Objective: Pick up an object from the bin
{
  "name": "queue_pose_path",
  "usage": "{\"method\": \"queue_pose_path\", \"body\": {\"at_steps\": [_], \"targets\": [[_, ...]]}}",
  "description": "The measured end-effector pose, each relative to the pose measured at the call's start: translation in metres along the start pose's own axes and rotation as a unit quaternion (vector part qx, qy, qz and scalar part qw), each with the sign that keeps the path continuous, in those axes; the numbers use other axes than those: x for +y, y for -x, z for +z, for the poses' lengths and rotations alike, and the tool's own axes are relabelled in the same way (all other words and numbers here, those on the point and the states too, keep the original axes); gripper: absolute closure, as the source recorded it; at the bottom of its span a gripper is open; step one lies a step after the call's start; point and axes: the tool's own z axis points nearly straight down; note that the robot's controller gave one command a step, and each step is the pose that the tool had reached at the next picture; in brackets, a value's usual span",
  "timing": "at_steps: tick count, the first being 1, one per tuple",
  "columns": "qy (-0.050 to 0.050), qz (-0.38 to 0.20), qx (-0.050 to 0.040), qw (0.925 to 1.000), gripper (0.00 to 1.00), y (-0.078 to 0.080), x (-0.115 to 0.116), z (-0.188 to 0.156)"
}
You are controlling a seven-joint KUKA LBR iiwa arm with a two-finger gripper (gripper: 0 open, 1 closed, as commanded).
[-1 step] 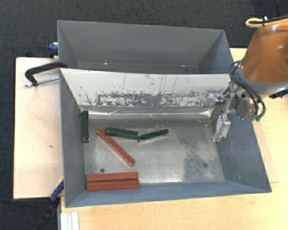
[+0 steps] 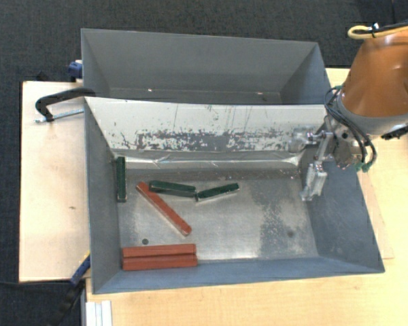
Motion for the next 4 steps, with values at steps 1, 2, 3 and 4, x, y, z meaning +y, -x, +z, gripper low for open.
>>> {"method": "queue_pose_path", "body": {"at_steps": [1,2,3,4], "targets": [[-0.001,-0.033,0.0002,0.9995,0.00,0.012,0.043,0.017],[0.000,-0.122,-0.0028,0.9926,0.00,0.014,0.061,0.074],[0.000,-0.121,0.0012,0.9927,0.00,0.022,0.089,0.109],[0.001,-0.084,0.0009,0.9964,1.00,0.025,0.087,0.122]]}}
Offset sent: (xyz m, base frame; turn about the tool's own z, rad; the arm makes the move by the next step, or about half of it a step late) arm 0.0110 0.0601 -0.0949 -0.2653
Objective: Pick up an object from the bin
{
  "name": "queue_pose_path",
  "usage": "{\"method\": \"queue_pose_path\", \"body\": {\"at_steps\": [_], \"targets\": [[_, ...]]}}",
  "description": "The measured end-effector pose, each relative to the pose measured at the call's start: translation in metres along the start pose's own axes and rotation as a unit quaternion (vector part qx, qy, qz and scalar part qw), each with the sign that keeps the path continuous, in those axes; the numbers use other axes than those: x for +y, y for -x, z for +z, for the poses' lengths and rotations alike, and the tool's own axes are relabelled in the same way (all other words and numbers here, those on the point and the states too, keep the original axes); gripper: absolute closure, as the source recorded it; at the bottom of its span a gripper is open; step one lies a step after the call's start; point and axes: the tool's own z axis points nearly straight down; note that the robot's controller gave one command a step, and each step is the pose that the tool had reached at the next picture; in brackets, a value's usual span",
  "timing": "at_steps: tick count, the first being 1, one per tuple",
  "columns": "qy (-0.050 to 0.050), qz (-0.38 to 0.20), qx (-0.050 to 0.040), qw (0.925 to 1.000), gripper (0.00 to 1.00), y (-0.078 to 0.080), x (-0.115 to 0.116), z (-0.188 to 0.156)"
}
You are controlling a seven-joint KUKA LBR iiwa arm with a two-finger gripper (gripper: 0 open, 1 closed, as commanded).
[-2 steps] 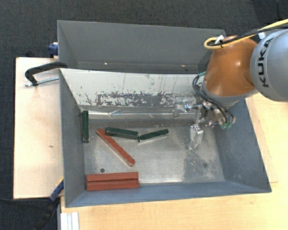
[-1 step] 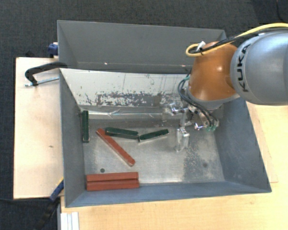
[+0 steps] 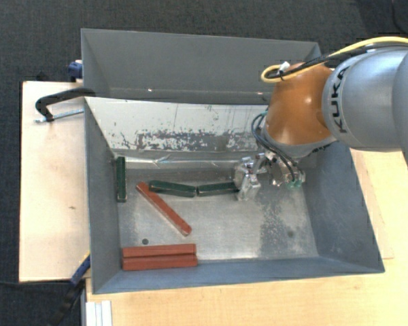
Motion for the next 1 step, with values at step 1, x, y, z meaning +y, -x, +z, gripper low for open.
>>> {"method": "queue_pose_path", "body": {"at_steps": [1], "targets": [[0.000,0.000,-0.0001,1.0000,1.00,0.0001,0.0001,-0.0001]]}}
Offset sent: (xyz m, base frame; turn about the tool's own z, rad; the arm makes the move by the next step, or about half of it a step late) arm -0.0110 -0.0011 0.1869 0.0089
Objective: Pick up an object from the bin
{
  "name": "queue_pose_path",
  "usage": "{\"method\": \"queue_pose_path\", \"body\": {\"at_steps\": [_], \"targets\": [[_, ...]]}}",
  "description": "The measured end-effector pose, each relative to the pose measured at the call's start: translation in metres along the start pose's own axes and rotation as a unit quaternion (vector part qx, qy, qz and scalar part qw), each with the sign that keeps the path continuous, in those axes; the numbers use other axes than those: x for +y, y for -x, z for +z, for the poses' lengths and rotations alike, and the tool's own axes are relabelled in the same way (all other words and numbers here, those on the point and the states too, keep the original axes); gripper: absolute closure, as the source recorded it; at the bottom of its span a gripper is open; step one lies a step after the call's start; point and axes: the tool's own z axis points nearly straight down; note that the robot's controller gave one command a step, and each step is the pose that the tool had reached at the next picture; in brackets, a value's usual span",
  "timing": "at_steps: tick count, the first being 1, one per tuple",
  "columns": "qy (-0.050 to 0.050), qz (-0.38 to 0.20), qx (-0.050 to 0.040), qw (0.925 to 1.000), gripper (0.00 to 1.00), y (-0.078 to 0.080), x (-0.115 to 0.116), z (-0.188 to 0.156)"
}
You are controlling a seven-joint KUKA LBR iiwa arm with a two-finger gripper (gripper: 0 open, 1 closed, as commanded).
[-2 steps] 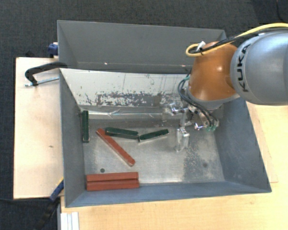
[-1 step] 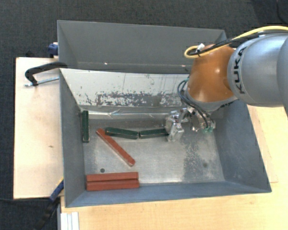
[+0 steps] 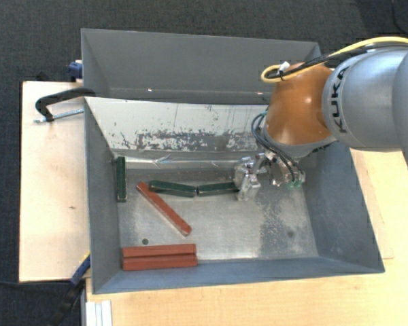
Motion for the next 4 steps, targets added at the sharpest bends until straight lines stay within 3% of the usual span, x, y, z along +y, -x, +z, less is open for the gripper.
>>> {"method": "queue_pose_path", "body": {"at_steps": [1,2,3,4], "targets": [[-0.002,0.004,-0.0090,0.9999,1.00,-0.008,0.002,-0.194],[-0.001,0.004,-0.0042,1.0000,1.00,-0.009,0.002,-0.189],[0.001,0.072,0.0024,0.9974,0.00,-0.053,0.034,-0.096],[0.000,0.072,-0.0012,0.9974,0.00,-0.051,0.033,-0.098]]}}
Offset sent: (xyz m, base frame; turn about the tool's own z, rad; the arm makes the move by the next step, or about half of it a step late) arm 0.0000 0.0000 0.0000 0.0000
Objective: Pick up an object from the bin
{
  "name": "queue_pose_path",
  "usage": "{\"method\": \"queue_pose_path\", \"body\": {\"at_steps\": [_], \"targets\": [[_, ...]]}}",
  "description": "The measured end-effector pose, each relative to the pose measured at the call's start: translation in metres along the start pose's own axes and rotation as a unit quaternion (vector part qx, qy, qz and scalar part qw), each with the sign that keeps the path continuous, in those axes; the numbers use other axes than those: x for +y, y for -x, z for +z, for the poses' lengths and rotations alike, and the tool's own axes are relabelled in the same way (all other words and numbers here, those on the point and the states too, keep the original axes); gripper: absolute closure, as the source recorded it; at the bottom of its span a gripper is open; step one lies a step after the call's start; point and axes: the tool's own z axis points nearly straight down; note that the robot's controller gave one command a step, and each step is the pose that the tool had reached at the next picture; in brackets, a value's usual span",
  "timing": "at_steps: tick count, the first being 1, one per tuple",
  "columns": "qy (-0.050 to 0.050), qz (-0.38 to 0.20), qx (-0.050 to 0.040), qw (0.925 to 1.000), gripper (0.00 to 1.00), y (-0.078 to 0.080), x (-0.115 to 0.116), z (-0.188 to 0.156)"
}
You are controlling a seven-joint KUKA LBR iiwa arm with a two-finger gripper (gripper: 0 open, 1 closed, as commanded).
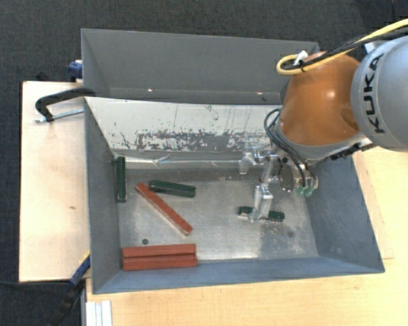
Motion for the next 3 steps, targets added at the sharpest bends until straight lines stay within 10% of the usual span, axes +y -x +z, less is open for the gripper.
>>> {"method": "queue_pose_path", "body": {"at_steps": [1,2,3], "targets": [[0.000,-0.032,-0.0029,0.9995,0.00,0.001,-0.013,0.031],[0.000,-0.135,0.0009,0.9909,1.00,-0.005,-0.073,0.107],[0.000,-0.135,0.0009,0.9909,1.00,-0.005,-0.073,0.107]]}}
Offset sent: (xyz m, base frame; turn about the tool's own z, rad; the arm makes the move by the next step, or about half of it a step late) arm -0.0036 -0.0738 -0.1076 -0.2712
